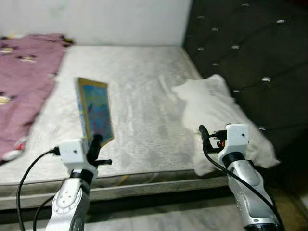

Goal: Clean up the room

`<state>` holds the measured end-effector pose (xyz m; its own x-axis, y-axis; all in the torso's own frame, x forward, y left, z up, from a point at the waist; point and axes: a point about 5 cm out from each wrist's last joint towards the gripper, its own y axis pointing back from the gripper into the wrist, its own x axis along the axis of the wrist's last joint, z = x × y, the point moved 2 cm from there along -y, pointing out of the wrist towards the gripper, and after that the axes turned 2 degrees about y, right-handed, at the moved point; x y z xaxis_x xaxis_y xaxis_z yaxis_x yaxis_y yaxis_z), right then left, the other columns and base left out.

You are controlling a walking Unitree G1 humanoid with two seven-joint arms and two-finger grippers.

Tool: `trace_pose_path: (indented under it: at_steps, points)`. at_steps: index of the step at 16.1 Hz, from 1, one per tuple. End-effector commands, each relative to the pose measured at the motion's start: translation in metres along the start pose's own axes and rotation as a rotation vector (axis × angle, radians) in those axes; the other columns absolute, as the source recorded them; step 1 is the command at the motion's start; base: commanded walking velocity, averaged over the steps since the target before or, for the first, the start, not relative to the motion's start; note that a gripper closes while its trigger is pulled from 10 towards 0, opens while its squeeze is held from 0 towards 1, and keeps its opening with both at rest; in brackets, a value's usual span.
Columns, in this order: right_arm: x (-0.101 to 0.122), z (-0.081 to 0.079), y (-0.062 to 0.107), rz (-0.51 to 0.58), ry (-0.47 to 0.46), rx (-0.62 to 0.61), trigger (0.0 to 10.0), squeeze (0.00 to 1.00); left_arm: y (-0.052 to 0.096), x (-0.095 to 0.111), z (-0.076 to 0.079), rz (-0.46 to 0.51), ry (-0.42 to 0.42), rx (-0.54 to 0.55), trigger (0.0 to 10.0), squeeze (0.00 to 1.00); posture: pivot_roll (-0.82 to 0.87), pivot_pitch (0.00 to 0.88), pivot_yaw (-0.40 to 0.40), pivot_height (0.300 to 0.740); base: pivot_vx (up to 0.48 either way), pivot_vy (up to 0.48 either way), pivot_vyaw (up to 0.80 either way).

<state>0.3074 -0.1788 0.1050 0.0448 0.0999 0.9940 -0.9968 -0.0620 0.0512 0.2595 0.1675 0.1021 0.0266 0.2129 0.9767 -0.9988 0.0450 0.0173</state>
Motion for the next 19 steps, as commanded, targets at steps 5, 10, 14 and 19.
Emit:
trace_pose_path:
  at_steps: [5,10,14,19]
  points:
    - [0.005,-0.003,-0.004,0.015,0.002,0.002,10.0,0.00,-0.004,0.018,0.001,0.071,-0.007,-0.027,10.0,0.00,-0.04,0.041,-0.044,0.740,0.355,0.000,0.00]
    - [0.008,-0.005,-0.008,0.025,-0.003,0.002,10.0,0.00,-0.007,0.017,0.009,0.071,0.010,-0.041,10.0,0.00,-0.05,0.044,-0.041,0.740,0.362,0.000,0.00]
    - [0.007,-0.004,-0.007,0.022,-0.001,-0.008,10.0,0.00,-0.008,0.017,0.010,0.068,0.019,-0.047,10.0,0.00,-0.05,0.045,-0.041,0.740,0.364,0.000,0.00]
    - [0.007,-0.002,-0.009,0.023,0.002,-0.012,10.0,0.00,-0.011,0.014,0.011,0.053,0.038,-0.018,10.0,0.00,-0.05,0.048,-0.041,0.740,0.137,0.000,0.00]
